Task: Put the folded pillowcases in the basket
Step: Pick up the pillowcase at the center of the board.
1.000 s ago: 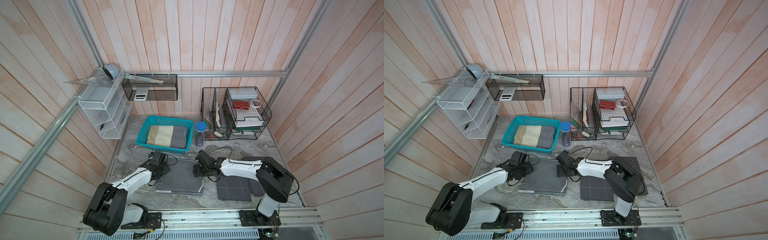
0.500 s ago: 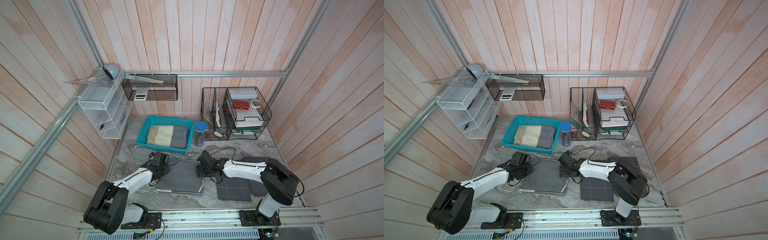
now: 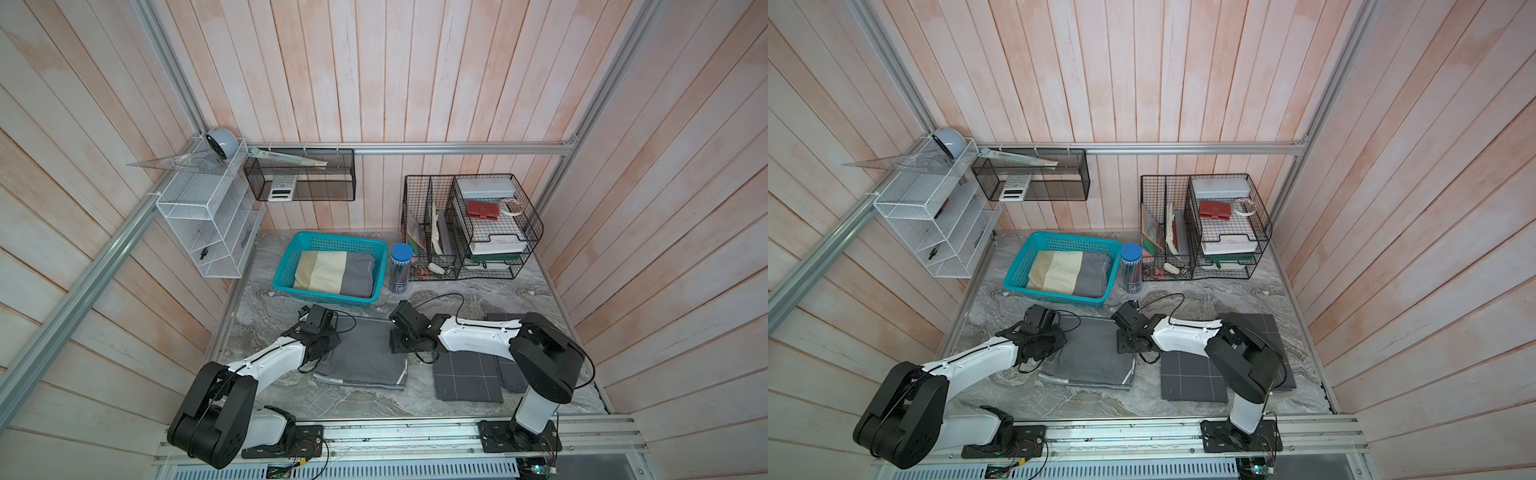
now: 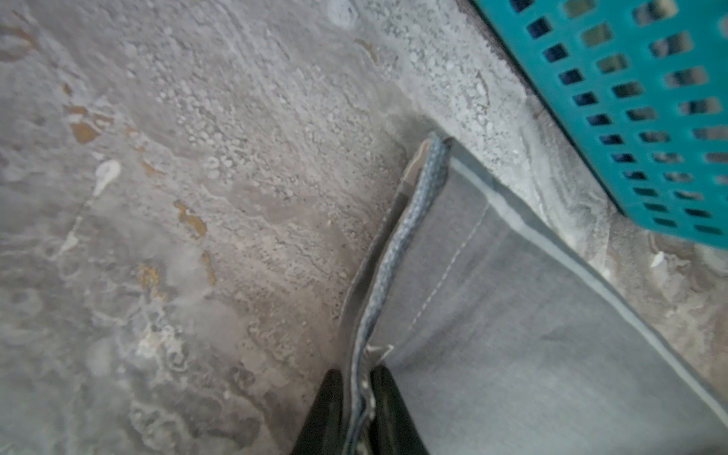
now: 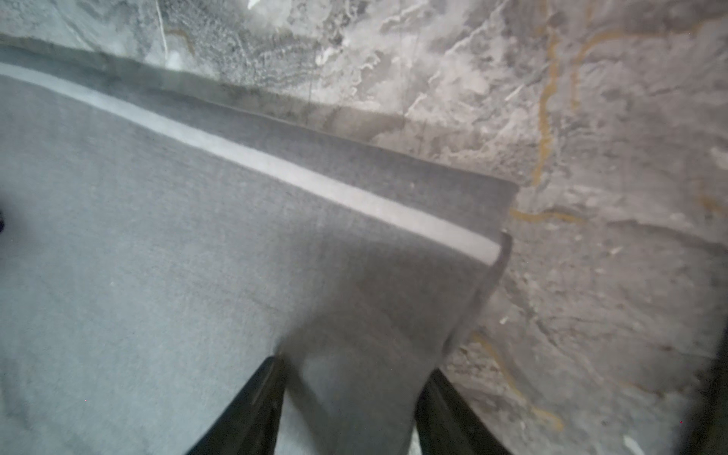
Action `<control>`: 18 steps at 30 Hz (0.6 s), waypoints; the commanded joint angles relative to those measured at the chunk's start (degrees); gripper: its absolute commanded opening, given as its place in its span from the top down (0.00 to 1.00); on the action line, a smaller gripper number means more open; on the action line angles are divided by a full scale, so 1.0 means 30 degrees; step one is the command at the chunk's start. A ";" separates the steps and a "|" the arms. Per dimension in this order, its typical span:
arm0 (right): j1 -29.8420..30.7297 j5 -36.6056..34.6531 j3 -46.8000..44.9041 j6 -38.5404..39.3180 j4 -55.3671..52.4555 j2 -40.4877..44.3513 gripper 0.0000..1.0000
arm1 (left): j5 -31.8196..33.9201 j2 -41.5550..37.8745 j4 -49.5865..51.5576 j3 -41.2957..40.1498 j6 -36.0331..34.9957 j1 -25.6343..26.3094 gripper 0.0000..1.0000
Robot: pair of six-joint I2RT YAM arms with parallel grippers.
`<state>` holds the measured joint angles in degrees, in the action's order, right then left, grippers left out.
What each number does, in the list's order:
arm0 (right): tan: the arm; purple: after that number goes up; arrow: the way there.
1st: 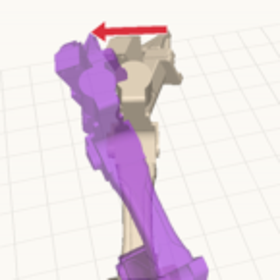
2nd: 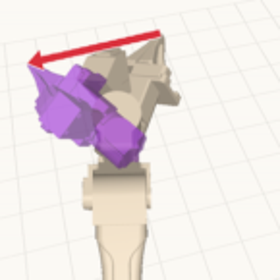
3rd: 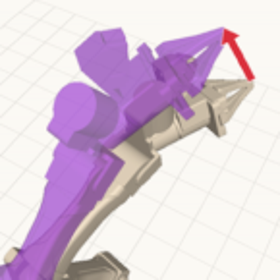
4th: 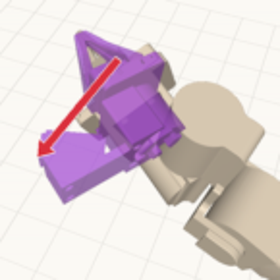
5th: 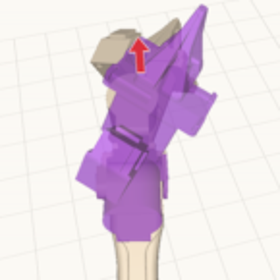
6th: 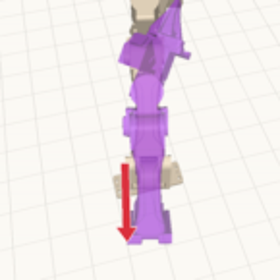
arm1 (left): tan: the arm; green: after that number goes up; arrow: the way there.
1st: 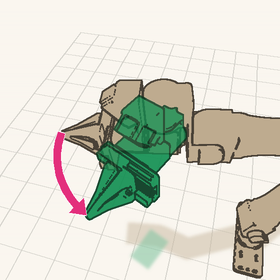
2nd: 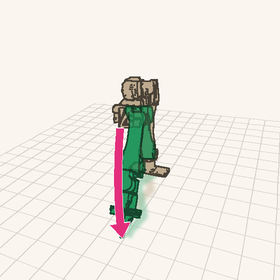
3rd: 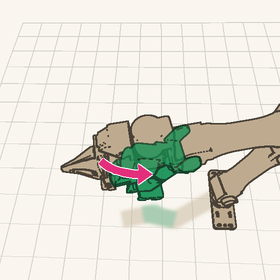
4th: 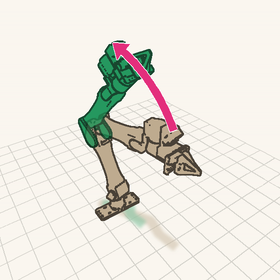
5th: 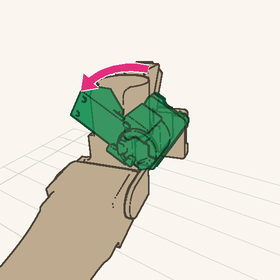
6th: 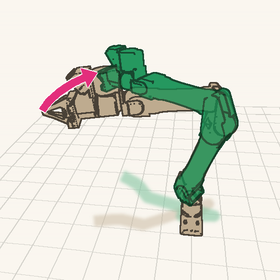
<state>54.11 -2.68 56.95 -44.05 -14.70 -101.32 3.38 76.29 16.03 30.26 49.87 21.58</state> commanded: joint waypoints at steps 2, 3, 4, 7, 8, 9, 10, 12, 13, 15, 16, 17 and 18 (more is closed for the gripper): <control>0.0267 0.0551 0.0148 0.0179 -0.0565 -0.0575 0.62 | -0.0394 -0.0208 0.0662 -0.0653 0.0324 0.0275 0.88; 0.0330 0.0364 0.0174 0.0182 -0.0673 -0.0438 0.69 | -0.0315 -0.0433 0.0662 -0.0724 0.0395 0.0317 0.90; 0.0412 0.0125 0.0178 0.0211 -0.0770 -0.0265 0.75 | -0.0230 -0.0718 0.0591 -0.0810 0.0493 0.0309 0.92; 0.0661 -0.0556 0.0163 0.0361 -0.1057 0.0286 0.87 | 0.0203 -0.1765 0.0632 -0.1097 0.0790 0.0340 1.00; 0.0725 -0.0777 0.0177 0.0409 -0.1147 0.0458 0.90 | 0.0324 -0.2146 0.0664 -0.1187 0.0857 0.0343 1.00; 0.0822 -0.0985 0.0225 0.0495 -0.1244 0.0638 0.94 | 0.0464 -0.2645 0.0684 -0.1308 0.0972 0.0348 1.00; 0.0928 -0.1167 0.0290 0.0576 -0.1384 0.0789 0.98 | 0.0636 -0.3195 0.0784 -0.1433 0.1082 0.0363 1.00; 0.1058 -0.1446 0.0433 0.0709 -0.1626 0.1130 1.00 | 0.1087 -0.4442 0.1071 -0.1634 0.1247 0.0346 1.00; 0.1144 -0.1633 0.0531 0.0764 -0.1831 0.1323 1.00 | 0.1465 -0.5195 0.1469 -0.1678 0.1304 0.0349 1.00; 0.1420 -0.2160 0.0725 0.0825 -0.2184 0.1863 1.00 | 0.2567 -0.6771 0.2667 -0.1567 0.1337 0.0360 1.00; 0.1582 -0.2445 0.0817 0.0905 -0.2290 0.2226 1.00 | 0.3132 -0.7635 0.3291 -0.1462 0.1269 0.0342 1.00; 0.1693 -0.2615 0.0898 0.1008 -0.2335 0.2511 1.00 | 0.3462 -0.8348 0.3704 -0.1402 0.1199 0.0360 1.00; 0.1836 -0.2834 0.0986 0.1086 -0.2391 0.2886 1.00 | 0.3798 -0.9201 0.4155 -0.1317 0.1119 0.0338 1.00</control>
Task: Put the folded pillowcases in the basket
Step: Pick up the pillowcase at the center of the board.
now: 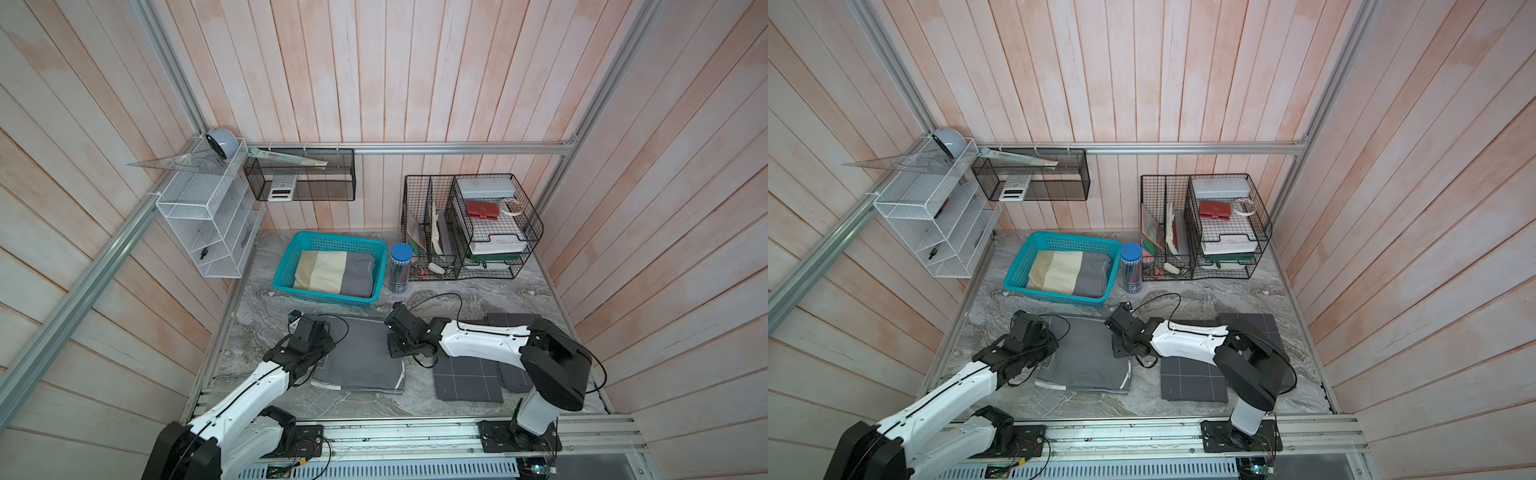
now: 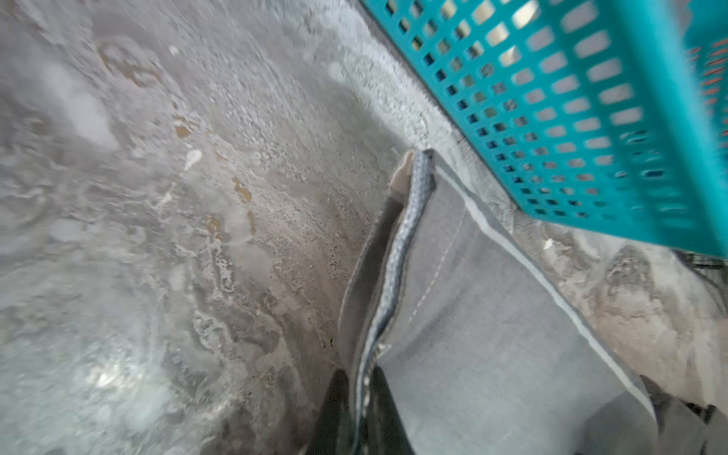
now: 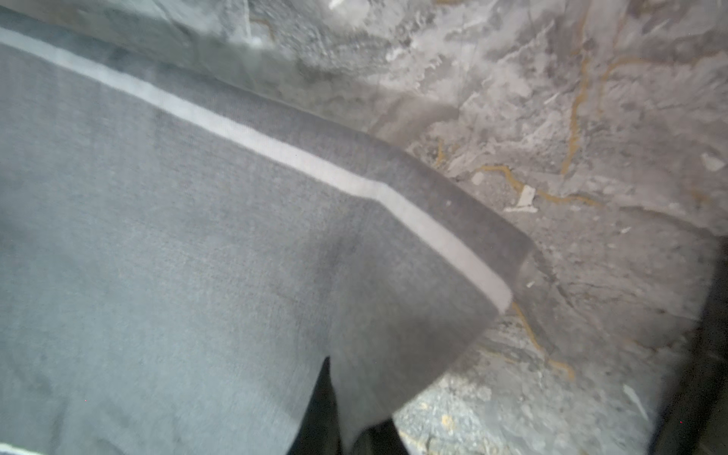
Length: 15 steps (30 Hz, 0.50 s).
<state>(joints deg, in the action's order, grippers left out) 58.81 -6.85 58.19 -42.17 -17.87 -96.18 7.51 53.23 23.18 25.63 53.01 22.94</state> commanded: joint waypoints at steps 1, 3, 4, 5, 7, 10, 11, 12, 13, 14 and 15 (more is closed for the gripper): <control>0.0341 -0.1575 0.0683 0.0561 -0.1419 0.1511 1.00 | 0.2780 -0.2304 0.2267 0.0339 0.0027 -0.0108 1.00; 0.0468 -0.1668 0.0993 0.0690 -0.1666 0.2092 1.00 | 0.3502 -0.3759 0.3274 0.0655 -0.0063 -0.0114 1.00; 0.0517 -0.1739 0.1194 0.0769 -0.1783 0.2409 1.00 | 0.3911 -0.4504 0.3821 0.0890 -0.0093 -0.0141 1.00; 0.0525 -0.1745 0.1370 0.0855 -0.1860 0.2651 1.00 | 0.4306 -0.5122 0.4296 0.1117 -0.0093 -0.0133 1.00; 0.0569 -0.1817 0.1890 0.1068 -0.1955 0.3197 1.00 | 0.5174 -0.6368 0.5173 0.1800 -0.0193 -0.0133 1.00; 0.0554 -0.2213 0.2777 0.1663 -0.1941 0.3582 1.00 | 0.6331 -0.7162 0.5844 0.3195 -0.0751 -0.0141 1.00; 0.0554 -0.2460 0.3092 0.1841 -0.1877 0.3577 1.00 | 0.6682 -0.7013 0.6022 0.3771 -0.0955 -0.0185 1.00; 0.0554 -0.2769 0.3428 0.2136 -0.1675 0.3569 1.00 | 0.7031 -0.6659 0.6339 0.4546 -0.1112 -0.0259 1.00; 0.0554 -0.3137 0.3644 0.2426 -0.1235 0.3527 1.00 | 0.7231 -0.6103 0.6731 0.5434 -0.1161 -0.0365 1.00; 0.0554 -0.3446 0.3787 0.2542 -0.0677 0.3482 1.00 | 0.7234 -0.5557 0.6929 0.6253 -0.1339 -0.0517 1.00; 0.0503 -0.3601 0.4000 0.2854 -0.0266 0.3427 1.00 | 0.7160 -0.4884 0.6974 0.7105 -0.1611 -0.0630 1.00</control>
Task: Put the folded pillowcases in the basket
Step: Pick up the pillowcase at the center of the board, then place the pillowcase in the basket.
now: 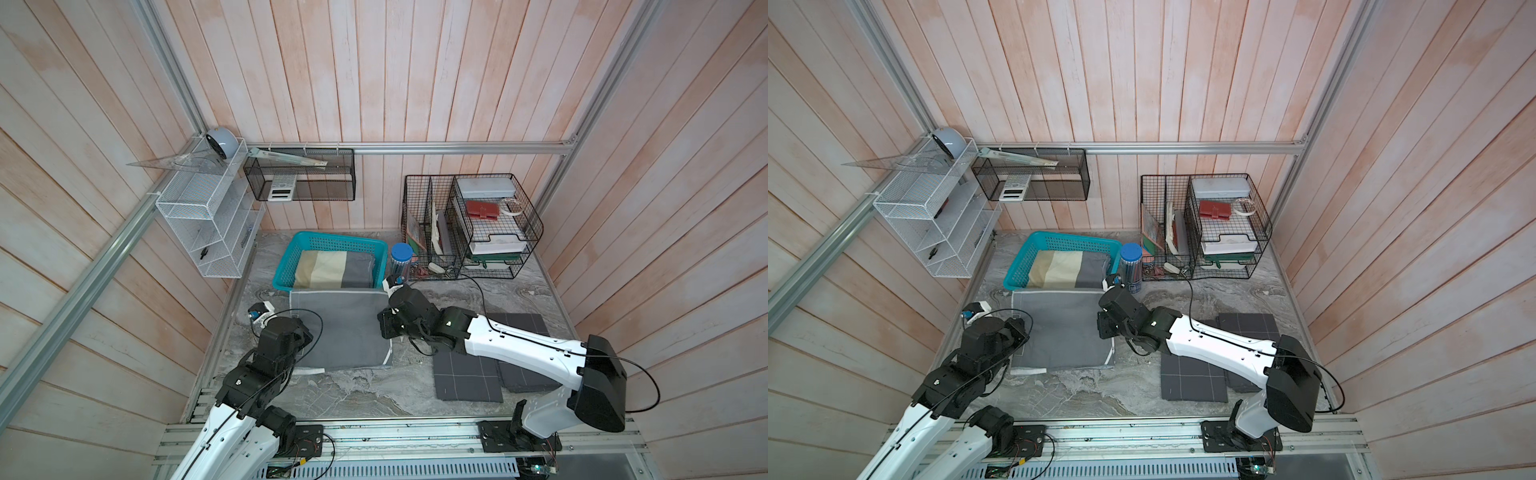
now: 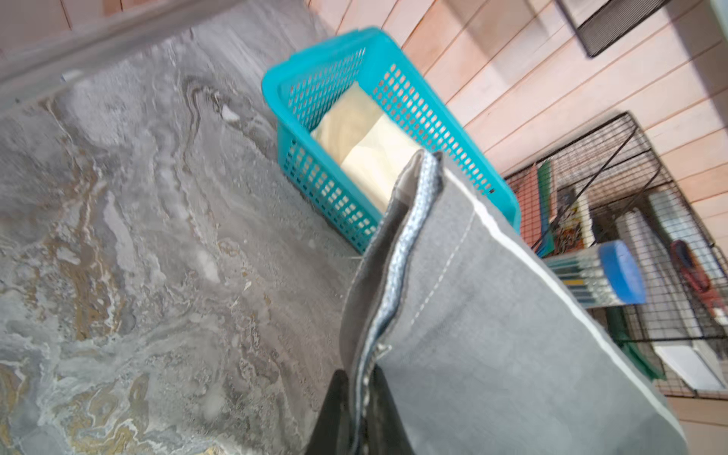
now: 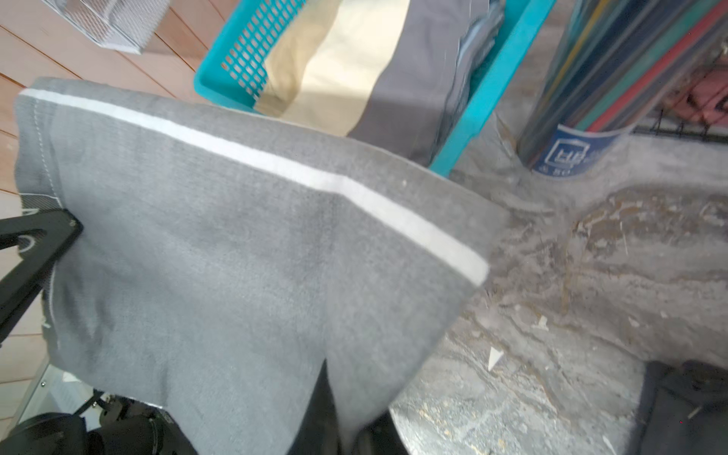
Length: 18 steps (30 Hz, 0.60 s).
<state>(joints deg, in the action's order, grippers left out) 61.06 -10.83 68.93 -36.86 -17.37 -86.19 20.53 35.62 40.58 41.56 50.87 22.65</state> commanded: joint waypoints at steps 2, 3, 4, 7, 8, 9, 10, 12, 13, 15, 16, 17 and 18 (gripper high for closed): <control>-0.0339 -0.2445 0.1542 0.1847 -0.0390 -0.0341 1.00 | 0.2811 0.2211 0.0992 0.3134 -0.1447 -0.0833 1.00; -0.0404 -0.2605 0.2343 0.2331 -0.0588 -0.0771 1.00 | 0.2780 0.2912 0.0813 0.3706 -0.1820 -0.1118 1.00; -0.0506 -0.2779 0.3211 0.2788 -0.0882 -0.1264 1.00 | 0.2605 0.3609 0.0624 0.4261 -0.2073 -0.1530 1.00; -0.1238 -0.2564 0.5326 0.3565 -0.1194 -0.2792 1.00 | 0.0853 0.5365 -0.0607 0.5264 -0.2711 -0.3059 1.00; -0.1552 -0.2146 0.5907 0.3636 -0.1190 -0.3270 1.00 | 0.0436 0.5934 -0.0971 0.5545 -0.2783 -0.3466 1.00; -0.1908 -0.1680 0.6616 0.3706 -0.1190 -0.3856 1.00 | 0.0042 0.6633 -0.1380 0.5846 -0.2861 -0.3894 1.00; -0.2222 -0.1440 0.7321 0.3878 -0.1193 -0.4421 1.00 | -0.0434 0.7280 -0.1850 0.6136 -0.2949 -0.4300 1.00; -0.2709 -0.1299 0.8913 0.4276 -0.1562 -0.5692 1.00 | -0.1132 0.8518 -0.2482 0.6733 -0.2925 -0.4992 1.00; -0.2934 -0.1209 0.9876 0.4446 -0.1922 -0.6399 1.00 | -0.1571 0.9107 -0.2946 0.7071 -0.3022 -0.5340 1.00; -0.3299 -0.0935 1.1649 0.4664 -0.2605 -0.7789 1.00 | -0.1837 1.0237 -0.3432 0.7842 -0.3071 -0.5866 1.00; -0.3460 -0.0779 1.2505 0.4726 -0.2818 -0.8427 1.00 | -0.2068 1.0839 -0.3661 0.8299 -0.3196 -0.6143 1.00; -0.3585 -0.0703 1.3183 0.4816 -0.2930 -0.8956 1.00 | -0.2194 1.1321 -0.3843 0.8692 -0.3285 -0.6345 1.00; -0.3707 -0.0611 1.3902 0.4924 -0.3147 -0.9594 1.00 | -0.2359 1.1988 -0.3962 0.9230 -0.3327 -0.6581 1.00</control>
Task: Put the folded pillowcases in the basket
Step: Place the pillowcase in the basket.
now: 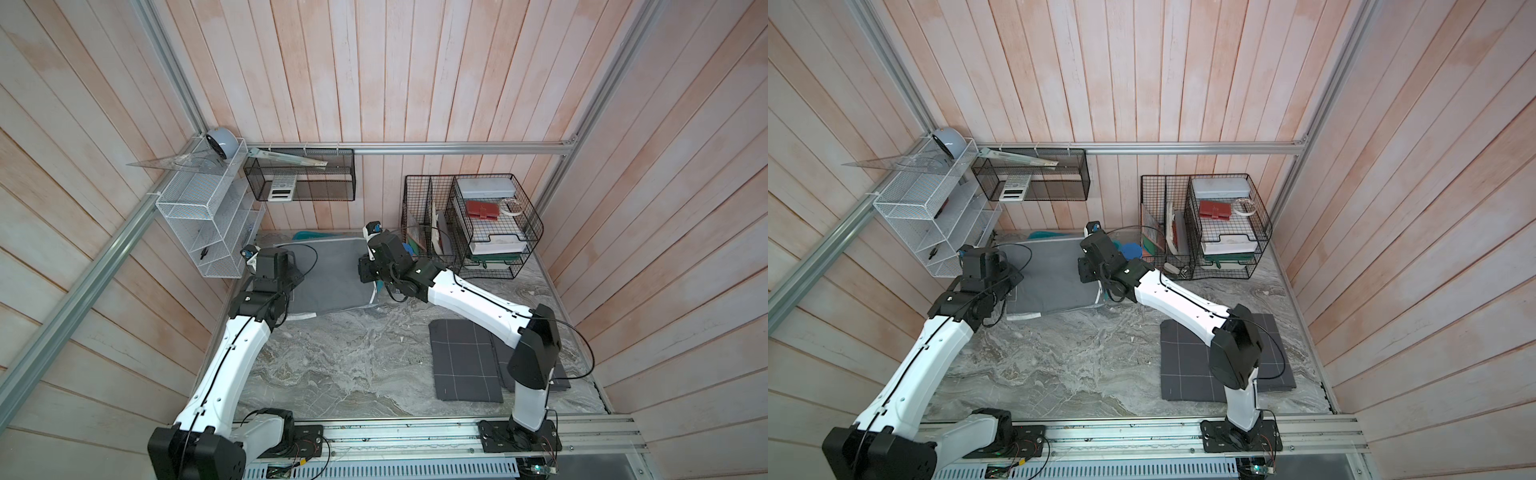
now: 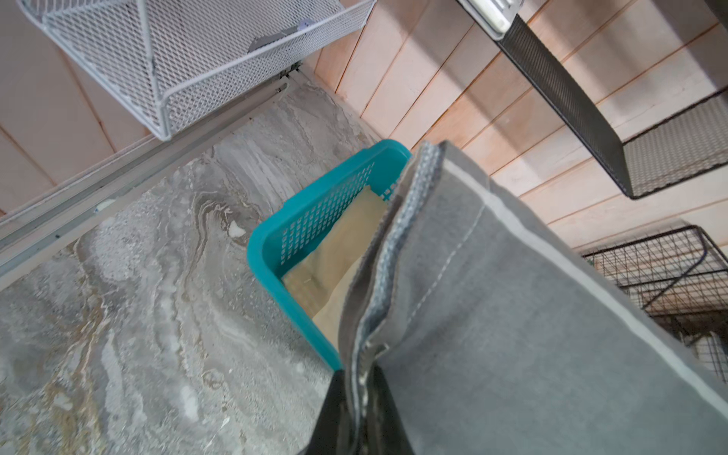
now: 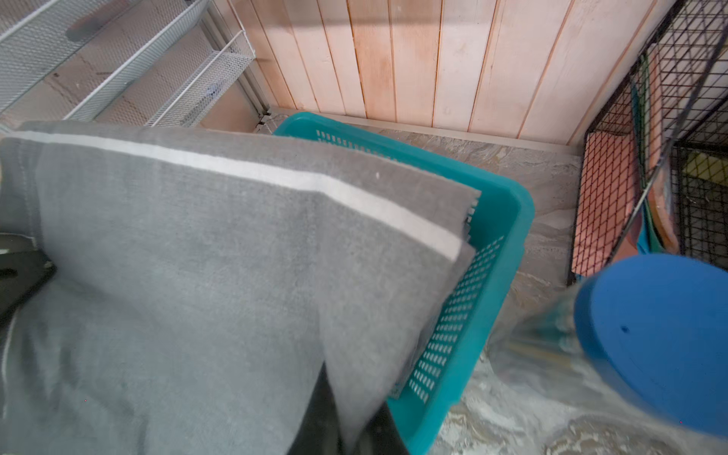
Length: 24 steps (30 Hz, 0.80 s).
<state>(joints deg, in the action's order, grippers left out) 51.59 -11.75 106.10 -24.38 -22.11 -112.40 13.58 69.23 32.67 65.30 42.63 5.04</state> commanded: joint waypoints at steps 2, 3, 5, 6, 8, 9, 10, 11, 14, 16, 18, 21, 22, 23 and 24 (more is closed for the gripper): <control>-0.0752 -0.0185 0.3000 0.0843 -0.2042 -0.1972 1.00 | -0.0526 0.1979 -0.1543 0.2285 -0.0795 -0.1017 1.00; -0.0859 -0.0112 0.3758 0.0879 -0.2291 -0.2543 1.00 | -0.0654 0.2651 -0.1476 0.2864 -0.0876 -0.1158 1.00; -0.1021 0.0009 0.5106 0.0920 -0.2723 -0.3577 1.00 | -0.1095 0.3992 -0.1582 0.3638 -0.1021 -0.1351 1.00; -0.1119 0.0048 0.5834 0.0916 -0.3020 -0.4147 1.00 | -0.1270 0.4606 -0.1685 0.4012 -0.1069 -0.1437 1.00; -0.1227 0.0093 0.7007 0.0942 -0.3444 -0.5040 1.00 | -0.1349 0.5529 -0.2172 0.4356 -0.0918 -0.1558 1.00; -0.1286 0.0028 0.7478 0.0920 -0.3629 -0.5475 1.00 | -0.1611 0.5961 -0.2628 0.4436 -0.0855 -0.1606 1.00; -0.1340 -0.0109 0.7829 0.0934 -0.3706 -0.5810 1.00 | -0.1755 0.6456 -0.2905 0.4571 -0.0772 -0.1641 1.00; -0.1384 -0.0117 0.8008 0.0949 -0.3737 -0.6083 1.00 | -0.1821 0.6892 -0.2905 0.4798 -0.0738 -0.1606 1.00; -0.1625 0.0045 0.8551 0.0886 -0.3822 -0.6837 1.00 | -0.1935 0.8225 -0.2997 0.5331 -0.0730 -0.1623 1.00; -0.1778 0.0274 0.9001 0.0821 -0.3998 -0.7426 1.00 | -0.1562 0.9054 -0.3133 0.5596 -0.0879 -0.1650 1.00; -0.1929 0.0666 0.9602 0.0783 -0.4359 -0.8140 1.00 | -0.1459 0.9985 -0.3045 0.6129 -0.1132 -0.1694 1.00; -0.1963 0.0877 0.9933 0.1030 -0.4594 -0.9014 1.00 | -0.2479 1.1978 -0.2334 0.7756 -0.1596 -0.1738 1.00; -0.1963 0.0859 0.9954 0.1068 -0.4613 -0.9231 1.00 | -0.2788 1.2576 -0.2066 0.8204 -0.1638 -0.1738 1.00; -0.1962 0.0840 0.9962 0.1138 -0.4601 -0.9388 1.00 | -0.2915 1.2965 -0.2006 0.8376 -0.1639 -0.1753 1.00; -0.1990 0.0824 0.9987 0.1132 -0.4584 -0.9542 1.00 | -0.2853 1.3257 -0.1995 0.8424 -0.1642 -0.1753 1.00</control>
<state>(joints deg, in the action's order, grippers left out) 45.98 -9.45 134.32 -22.20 -33.32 -139.59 5.89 107.04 26.09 88.47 39.11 0.38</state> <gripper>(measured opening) 0.094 0.107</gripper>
